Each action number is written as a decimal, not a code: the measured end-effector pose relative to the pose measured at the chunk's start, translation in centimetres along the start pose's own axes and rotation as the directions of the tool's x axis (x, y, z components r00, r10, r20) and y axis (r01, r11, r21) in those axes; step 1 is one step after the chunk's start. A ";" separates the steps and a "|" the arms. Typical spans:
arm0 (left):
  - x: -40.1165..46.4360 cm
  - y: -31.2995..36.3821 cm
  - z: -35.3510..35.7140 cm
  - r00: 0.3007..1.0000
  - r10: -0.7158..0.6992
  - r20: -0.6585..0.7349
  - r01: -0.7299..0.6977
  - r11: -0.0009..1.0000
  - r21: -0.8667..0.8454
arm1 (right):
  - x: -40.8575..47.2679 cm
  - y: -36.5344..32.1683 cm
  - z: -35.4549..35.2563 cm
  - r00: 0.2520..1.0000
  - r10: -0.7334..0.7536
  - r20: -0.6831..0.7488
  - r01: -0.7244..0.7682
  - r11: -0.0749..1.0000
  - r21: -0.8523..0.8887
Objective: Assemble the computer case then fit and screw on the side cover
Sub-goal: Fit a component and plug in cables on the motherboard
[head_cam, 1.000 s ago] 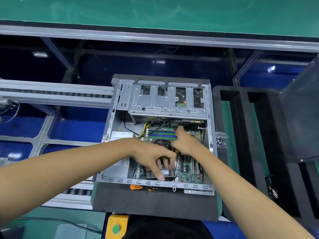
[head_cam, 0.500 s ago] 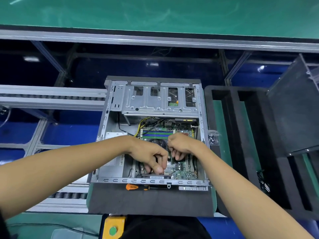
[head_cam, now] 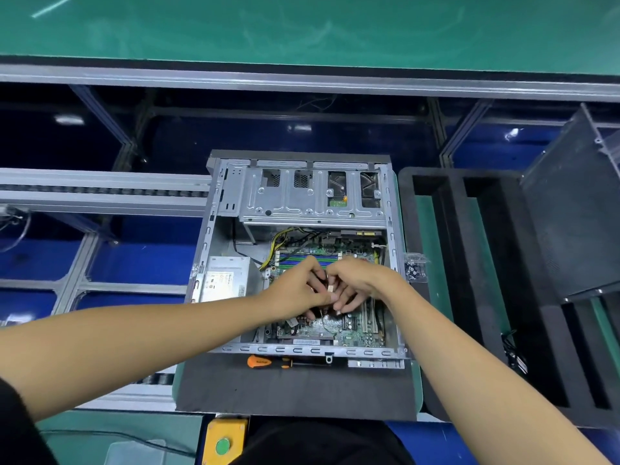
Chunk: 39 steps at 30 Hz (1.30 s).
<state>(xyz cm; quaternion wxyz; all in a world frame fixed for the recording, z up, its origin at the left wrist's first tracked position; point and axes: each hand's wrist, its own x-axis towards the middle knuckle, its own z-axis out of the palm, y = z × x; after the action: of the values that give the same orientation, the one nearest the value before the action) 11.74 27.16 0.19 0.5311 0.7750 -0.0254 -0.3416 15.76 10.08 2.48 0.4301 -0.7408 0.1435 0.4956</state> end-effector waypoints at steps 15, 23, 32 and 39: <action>0.2 1.4 1.4 0.922 0.296 0.250 -0.375 0.515 0.771 | 1.7 0.2 -0.4 0.901 -0.303 -0.310 0.325 0.946 0.021; 2.0 2.6 4.8 0.954 0.004 0.299 -0.299 0.008 0.954 | 1.9 0.4 -0.3 0.885 -0.324 -0.334 0.338 0.941 -0.019; 2.4 1.8 5.5 0.944 -0.078 0.321 -0.321 0.006 0.947 | 1.3 0.5 -0.3 0.889 -0.326 -0.321 0.318 0.945 -0.078; 2.2 1.9 5.4 0.946 -0.030 0.322 -0.321 0.033 0.946 | 0.8 0.4 -0.2 0.883 -0.346 -0.317 0.331 0.938 -0.101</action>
<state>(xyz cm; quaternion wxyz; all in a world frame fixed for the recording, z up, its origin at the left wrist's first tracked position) 11.07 21.11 -0.40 -0.1253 0.8672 -0.4004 -0.2683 16.00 9.83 1.61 0.4633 -0.8362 0.0710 0.2847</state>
